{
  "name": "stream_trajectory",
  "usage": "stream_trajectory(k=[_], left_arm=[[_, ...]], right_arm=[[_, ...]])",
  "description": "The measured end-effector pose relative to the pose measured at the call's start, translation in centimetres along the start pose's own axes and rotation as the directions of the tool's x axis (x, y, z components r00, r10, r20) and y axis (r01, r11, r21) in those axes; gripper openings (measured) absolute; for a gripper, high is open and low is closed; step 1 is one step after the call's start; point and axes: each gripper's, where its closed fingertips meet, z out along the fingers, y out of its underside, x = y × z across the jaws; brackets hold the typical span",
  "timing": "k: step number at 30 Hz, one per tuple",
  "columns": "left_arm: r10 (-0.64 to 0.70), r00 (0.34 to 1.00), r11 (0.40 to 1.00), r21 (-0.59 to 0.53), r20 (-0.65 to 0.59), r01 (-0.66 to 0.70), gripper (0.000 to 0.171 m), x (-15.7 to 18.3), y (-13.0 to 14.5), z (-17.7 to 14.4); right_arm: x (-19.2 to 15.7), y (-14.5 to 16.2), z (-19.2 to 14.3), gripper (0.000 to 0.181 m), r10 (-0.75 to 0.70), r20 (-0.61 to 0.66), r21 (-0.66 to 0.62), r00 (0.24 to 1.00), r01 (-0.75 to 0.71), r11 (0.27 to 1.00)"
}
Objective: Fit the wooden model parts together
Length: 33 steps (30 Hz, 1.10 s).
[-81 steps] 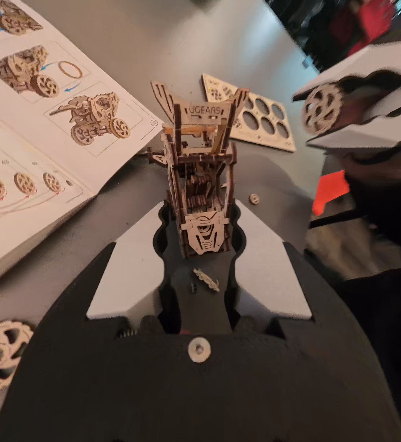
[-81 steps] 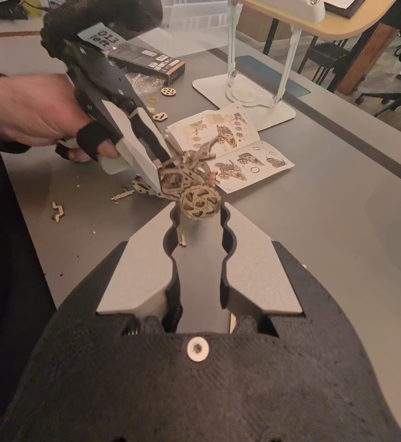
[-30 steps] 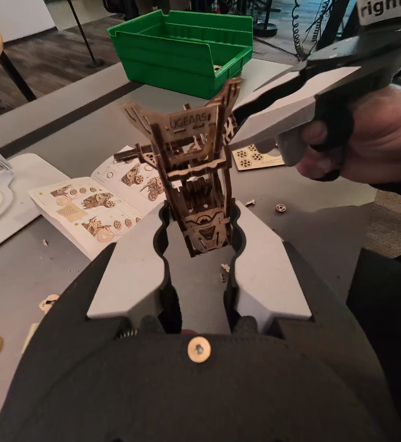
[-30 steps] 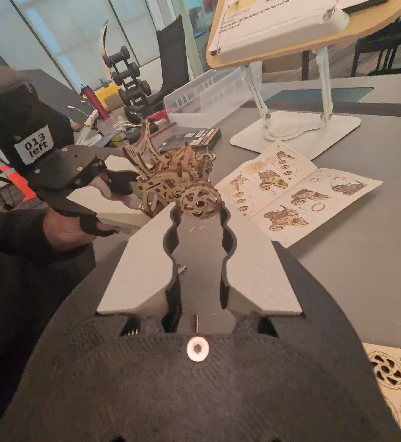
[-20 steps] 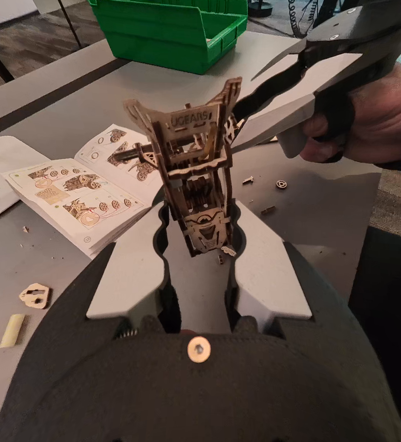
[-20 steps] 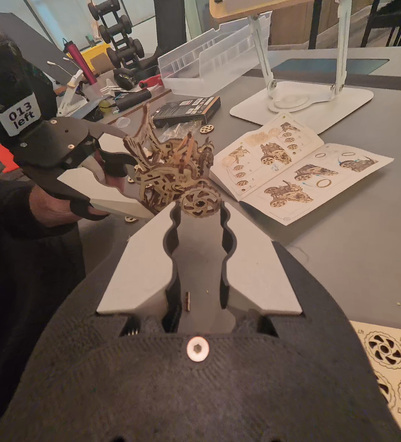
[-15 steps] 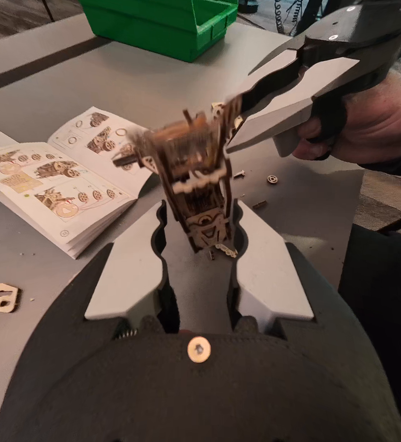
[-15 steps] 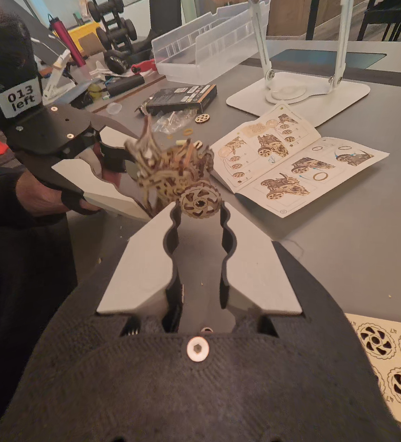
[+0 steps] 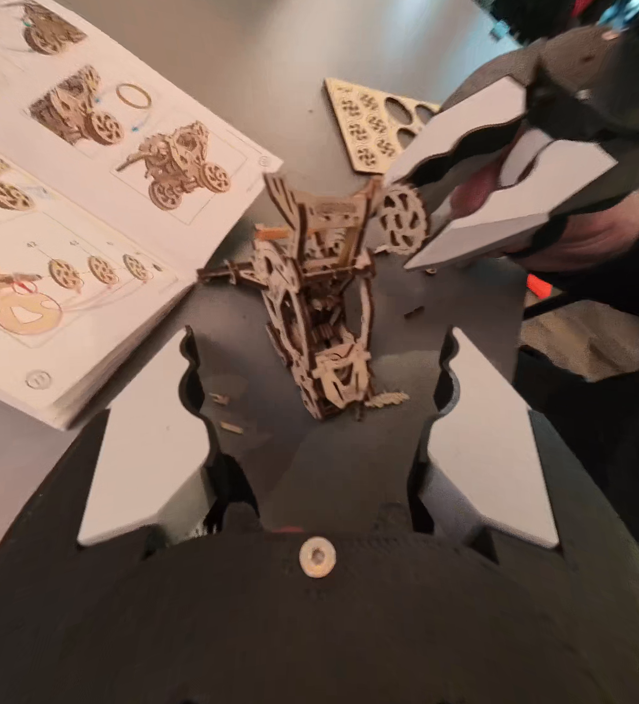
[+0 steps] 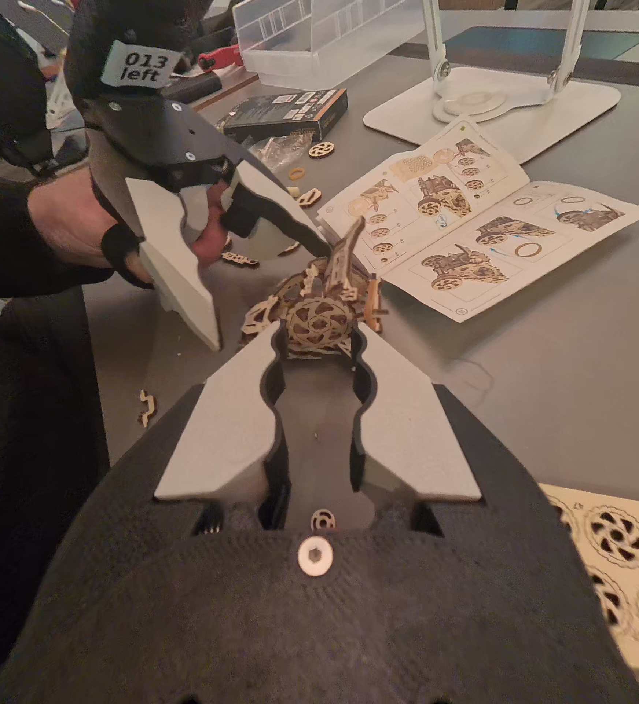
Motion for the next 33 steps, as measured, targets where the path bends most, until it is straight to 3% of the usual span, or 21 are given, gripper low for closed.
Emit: stream_trajectory(k=[8,11,12,18,19,20,25,28,33], left_arm=[[0.084,0.994,0.987,-0.145,0.07,-0.073,0.118,-0.4,-1.1,3.3],[0.116,0.986,0.981,-0.169,0.121,-0.095,0.093,-1.2,-1.3,3.7],[0.125,0.987,0.979,-0.173,0.1,-0.107,0.074,-0.9,-1.2,3.8],[0.045,0.996,0.997,-0.058,0.079,-0.04,0.067,-0.7,-1.8,3.5],[0.023,0.999,1.0,-0.005,0.042,-0.022,0.049,-0.3,-2.3,3.2],[-0.013,1.0,0.999,0.052,0.025,0.012,0.047,-0.3,-2.9,2.7],[-0.067,0.997,0.993,0.096,-0.04,0.071,0.047,0.0,-2.8,2.0],[0.007,1.0,0.997,0.081,-0.002,-0.007,0.048,0.4,-2.0,1.8],[0.173,0.983,0.984,-0.041,0.063,-0.171,0.086,0.3,-0.9,1.7]], right_arm=[[2.7,2.8,-2.4,0.031,0.106,-0.067,-0.101,0.992,-0.112,0.989],[2.8,3.0,-2.6,0.031,0.095,-0.07,-0.112,0.993,-0.102,0.988],[2.7,3.1,-2.6,0.031,0.098,-0.063,-0.118,0.993,-0.105,0.988],[2.5,2.9,-2.7,0.031,0.086,-0.052,-0.108,0.995,-0.092,0.99],[2.6,2.8,-2.7,0.031,0.076,-0.058,-0.104,0.995,-0.082,0.991],[2.6,2.7,-2.6,0.031,0.061,-0.064,-0.104,0.996,-0.068,0.992],[1.9,2.2,-2.0,0.031,-0.015,-0.069,-0.114,0.998,0.007,0.993],[1.9,2.6,-2.0,0.031,0.008,-0.059,-0.125,0.998,-0.015,0.992],[1.5,3.7,-2.2,0.031,-0.006,-0.05,-0.167,0.999,-0.002,0.986]])
